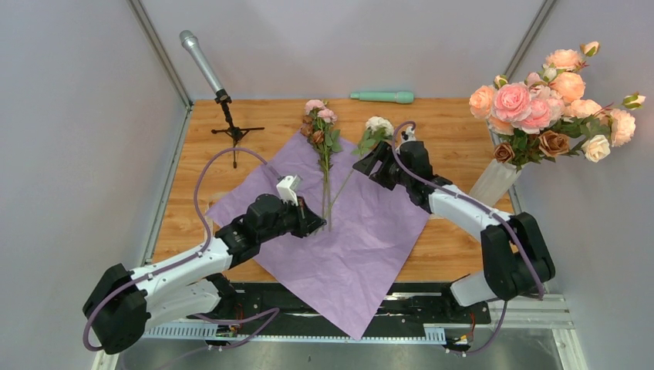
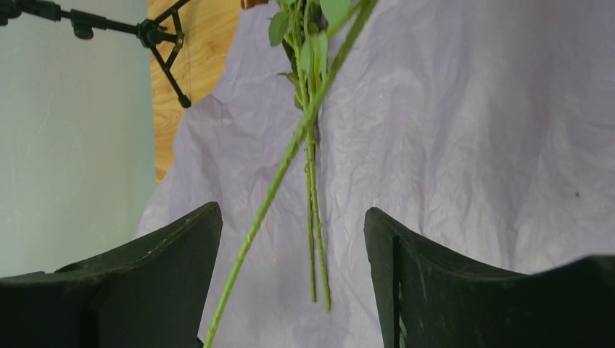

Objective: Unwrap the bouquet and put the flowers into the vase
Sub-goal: Pick up the fake flower from the wrapping paper, then insert the fake flower into the vase.

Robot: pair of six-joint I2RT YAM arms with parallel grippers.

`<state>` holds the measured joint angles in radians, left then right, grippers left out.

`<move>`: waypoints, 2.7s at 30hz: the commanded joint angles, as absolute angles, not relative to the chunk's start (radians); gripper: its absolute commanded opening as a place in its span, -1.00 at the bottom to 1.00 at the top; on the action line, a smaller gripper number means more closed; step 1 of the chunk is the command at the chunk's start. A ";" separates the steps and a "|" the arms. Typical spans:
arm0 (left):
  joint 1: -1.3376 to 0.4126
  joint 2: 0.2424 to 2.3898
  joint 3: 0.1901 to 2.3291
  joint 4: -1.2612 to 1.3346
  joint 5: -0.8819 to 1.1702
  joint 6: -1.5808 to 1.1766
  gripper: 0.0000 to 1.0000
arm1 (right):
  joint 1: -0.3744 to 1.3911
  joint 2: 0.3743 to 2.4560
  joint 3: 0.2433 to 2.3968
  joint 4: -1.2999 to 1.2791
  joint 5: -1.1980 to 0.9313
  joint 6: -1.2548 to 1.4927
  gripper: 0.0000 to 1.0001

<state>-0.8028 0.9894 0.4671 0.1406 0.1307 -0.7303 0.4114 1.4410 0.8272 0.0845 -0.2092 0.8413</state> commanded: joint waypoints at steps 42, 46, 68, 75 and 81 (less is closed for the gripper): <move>-0.807 0.925 0.437 0.135 0.216 -0.733 -0.06 | 0.383 1.628 0.999 0.315 -0.161 0.924 -1.00; -0.807 0.922 0.460 0.107 0.204 -0.709 0.48 | 0.383 1.557 0.998 0.318 -0.168 0.865 -1.00; -0.394 0.949 0.854 -0.362 0.131 -0.327 1.00 | 0.509 0.856 1.078 -0.026 -0.026 -0.103 -1.00; -0.292 0.946 0.966 -0.414 0.013 -0.149 1.00 | 0.507 0.751 1.144 -0.027 0.284 -0.308 -1.00; -0.287 0.936 0.937 -0.389 -0.119 -0.091 1.00 | 0.503 0.736 1.161 0.149 0.462 -0.535 -1.00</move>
<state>-0.2924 0.9573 0.9447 -0.3935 -0.0200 -0.1799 0.5091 0.7433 1.1358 0.0078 0.2958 -0.3294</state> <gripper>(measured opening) 0.998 0.102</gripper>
